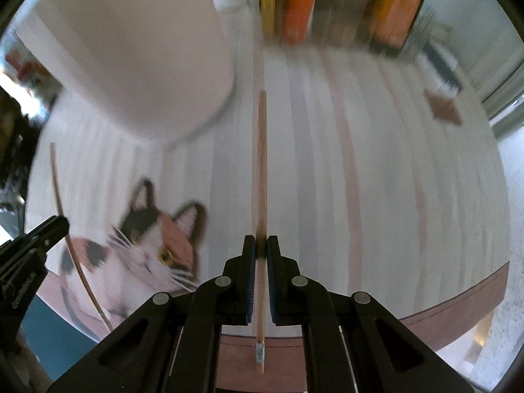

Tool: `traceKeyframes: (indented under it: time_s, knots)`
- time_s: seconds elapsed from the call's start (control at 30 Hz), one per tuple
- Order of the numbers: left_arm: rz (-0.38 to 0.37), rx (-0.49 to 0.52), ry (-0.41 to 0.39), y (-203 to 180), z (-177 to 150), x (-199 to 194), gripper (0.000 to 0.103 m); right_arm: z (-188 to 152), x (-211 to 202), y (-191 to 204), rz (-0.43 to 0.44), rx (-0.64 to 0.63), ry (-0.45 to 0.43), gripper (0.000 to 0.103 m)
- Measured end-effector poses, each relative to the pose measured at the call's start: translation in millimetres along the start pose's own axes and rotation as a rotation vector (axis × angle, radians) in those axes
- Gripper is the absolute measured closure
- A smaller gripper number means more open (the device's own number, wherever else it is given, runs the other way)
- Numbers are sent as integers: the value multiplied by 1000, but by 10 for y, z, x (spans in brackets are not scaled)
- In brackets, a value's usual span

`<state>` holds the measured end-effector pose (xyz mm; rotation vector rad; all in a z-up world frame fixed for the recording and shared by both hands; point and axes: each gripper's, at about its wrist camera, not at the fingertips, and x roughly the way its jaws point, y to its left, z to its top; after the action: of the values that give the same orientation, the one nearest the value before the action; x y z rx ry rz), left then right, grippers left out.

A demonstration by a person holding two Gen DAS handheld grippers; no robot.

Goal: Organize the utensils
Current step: 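Lift both held chopsticks and carry them above the pink holder, then open the left tool over the holder while the right tool keeps its chopstick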

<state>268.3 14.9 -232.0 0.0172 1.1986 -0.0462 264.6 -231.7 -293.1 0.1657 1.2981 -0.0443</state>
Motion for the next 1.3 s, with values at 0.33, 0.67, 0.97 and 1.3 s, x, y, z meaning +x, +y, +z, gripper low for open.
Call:
traceKeyframes:
  time_s: [0.33, 0.67, 0.97, 1.3]
  knots:
    - [-8, -41, -162, 122, 255, -609, 100, 255, -733, -190, 59, 50, -191, 96]
    - [-118, -105, -273, 210, 406, -1309, 100, 438, -1296, -232, 141, 97, -325, 96]
    - [-293, -128, -416, 151, 759, -2194, 102, 866, -2076, -278, 276, 148, -487, 96]
    - [-314, -62, -463, -9, 1098, -2406, 96, 1452, -2465, -58, 314, 97, -564, 96]
